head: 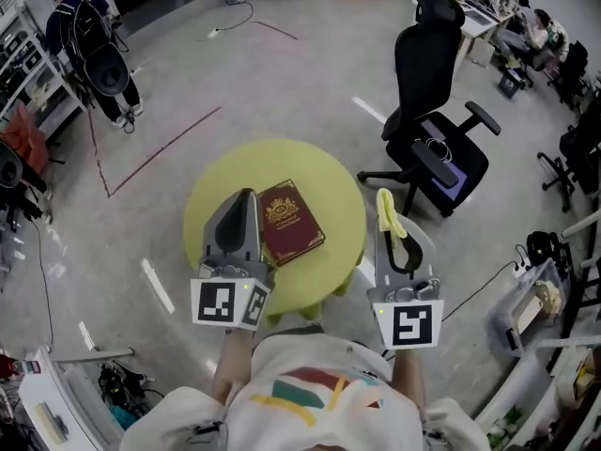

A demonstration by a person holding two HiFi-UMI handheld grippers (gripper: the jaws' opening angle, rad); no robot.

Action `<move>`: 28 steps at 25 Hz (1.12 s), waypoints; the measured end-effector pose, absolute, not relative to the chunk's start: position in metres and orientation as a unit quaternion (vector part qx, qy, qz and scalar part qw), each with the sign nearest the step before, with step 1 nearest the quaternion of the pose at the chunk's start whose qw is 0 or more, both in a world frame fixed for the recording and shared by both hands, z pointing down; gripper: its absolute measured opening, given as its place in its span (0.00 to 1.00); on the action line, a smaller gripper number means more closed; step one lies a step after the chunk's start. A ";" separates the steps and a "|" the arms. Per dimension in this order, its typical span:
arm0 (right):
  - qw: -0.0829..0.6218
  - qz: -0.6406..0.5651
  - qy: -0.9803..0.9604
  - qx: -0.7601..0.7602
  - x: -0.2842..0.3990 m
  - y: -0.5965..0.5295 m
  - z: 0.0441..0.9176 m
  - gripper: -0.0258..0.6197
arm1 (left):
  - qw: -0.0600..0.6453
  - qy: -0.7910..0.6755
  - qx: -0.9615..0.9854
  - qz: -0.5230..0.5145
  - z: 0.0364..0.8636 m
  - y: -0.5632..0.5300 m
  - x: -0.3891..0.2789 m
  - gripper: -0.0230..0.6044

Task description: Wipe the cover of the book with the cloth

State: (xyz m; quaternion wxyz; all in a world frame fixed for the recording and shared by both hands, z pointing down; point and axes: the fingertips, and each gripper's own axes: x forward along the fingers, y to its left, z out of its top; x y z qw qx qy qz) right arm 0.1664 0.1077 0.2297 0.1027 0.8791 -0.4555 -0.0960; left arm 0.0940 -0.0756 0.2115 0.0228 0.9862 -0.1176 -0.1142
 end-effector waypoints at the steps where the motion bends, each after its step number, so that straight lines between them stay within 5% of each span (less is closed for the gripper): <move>1: 0.101 -0.092 -0.461 0.877 0.174 0.099 0.231 0.09 | 0.025 -0.121 0.986 -0.111 0.214 -0.082 0.099 0.07; 28: 0.082 -0.105 -0.631 0.764 0.244 -0.003 0.217 0.09 | -0.005 -0.313 0.946 -0.081 0.207 -0.117 0.113 0.07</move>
